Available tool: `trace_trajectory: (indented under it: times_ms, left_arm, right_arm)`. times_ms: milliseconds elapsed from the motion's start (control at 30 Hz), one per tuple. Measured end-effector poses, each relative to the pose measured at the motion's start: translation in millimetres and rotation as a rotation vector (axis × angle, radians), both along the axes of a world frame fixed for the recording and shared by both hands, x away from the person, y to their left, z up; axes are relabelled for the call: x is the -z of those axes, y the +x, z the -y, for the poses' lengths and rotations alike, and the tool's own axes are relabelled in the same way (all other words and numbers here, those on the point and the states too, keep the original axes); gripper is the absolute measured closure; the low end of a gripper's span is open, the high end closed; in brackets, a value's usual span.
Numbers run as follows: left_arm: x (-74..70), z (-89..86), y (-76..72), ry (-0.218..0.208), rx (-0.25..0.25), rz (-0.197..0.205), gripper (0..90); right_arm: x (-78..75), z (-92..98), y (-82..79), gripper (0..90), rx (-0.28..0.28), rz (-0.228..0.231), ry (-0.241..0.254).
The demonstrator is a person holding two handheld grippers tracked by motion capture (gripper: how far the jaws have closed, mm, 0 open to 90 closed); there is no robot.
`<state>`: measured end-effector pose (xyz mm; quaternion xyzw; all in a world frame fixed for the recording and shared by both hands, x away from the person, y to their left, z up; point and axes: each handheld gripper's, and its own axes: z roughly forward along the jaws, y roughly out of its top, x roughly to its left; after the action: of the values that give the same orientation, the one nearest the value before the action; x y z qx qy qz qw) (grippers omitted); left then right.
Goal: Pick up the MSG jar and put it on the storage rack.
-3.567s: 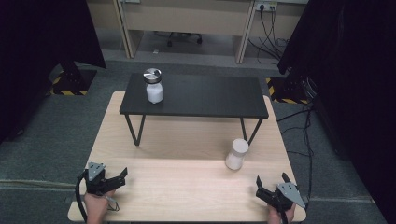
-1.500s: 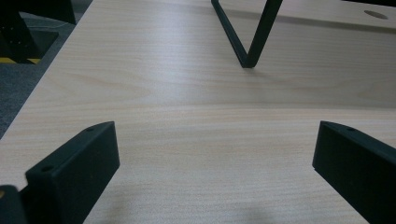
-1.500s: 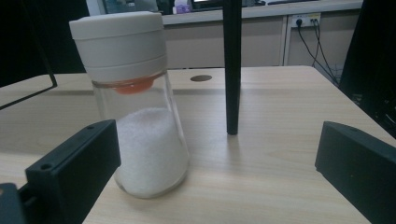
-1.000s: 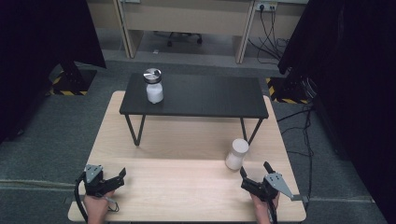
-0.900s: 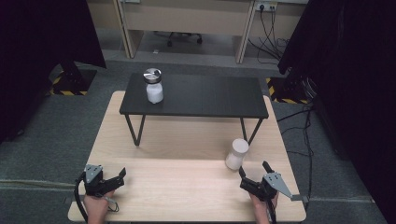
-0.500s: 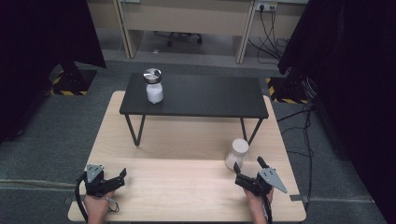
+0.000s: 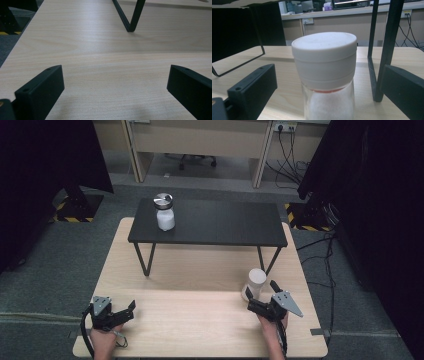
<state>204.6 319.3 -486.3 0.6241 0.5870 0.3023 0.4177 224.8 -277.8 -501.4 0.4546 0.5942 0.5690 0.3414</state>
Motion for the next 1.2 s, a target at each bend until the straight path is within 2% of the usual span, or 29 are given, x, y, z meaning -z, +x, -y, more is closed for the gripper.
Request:
trace_trajectory:
  times_ms: [233, 333, 400, 767, 933, 1200]
  left_arm:
    - [-0.2, 0.3, 0.2, 0.004, 0.002, -0.001, 0.3]
    - [-0.3, 0.6, 0.1, 0.007, 0.001, -0.002, 0.4]
    - [-0.4, 1.2, -0.1, 0.008, -0.003, -0.001, 0.4]
    - [-0.3, 1.3, -0.3, 0.009, -0.003, 0.0, 0.4]
    - [-0.2, 1.5, -0.5, 0.01, -0.002, 0.001, 0.4]
    - [-0.1, 2.5, -0.9, 0.02, 0.007, 0.003, 0.5]
  right_arm:
    - [-2.5, -1.5, 8.2, 7.1, 0.0, -0.011, 0.002]
    - [-7.1, -2.5, 10.7, 16.2, -0.006, -0.024, -0.02]
    - [-9.4, -1.7, 12.6, 19.0, -0.015, -0.031, -0.022]
    - [-12.5, -1.1, 19.5, 25.4, -0.022, -0.029, -0.021]
    - [-12.3, 0.5, 22.2, 32.4, -0.037, -0.046, -0.004]
    - [-13.9, -0.3, 21.4, 33.2, -0.038, -0.044, -0.021]
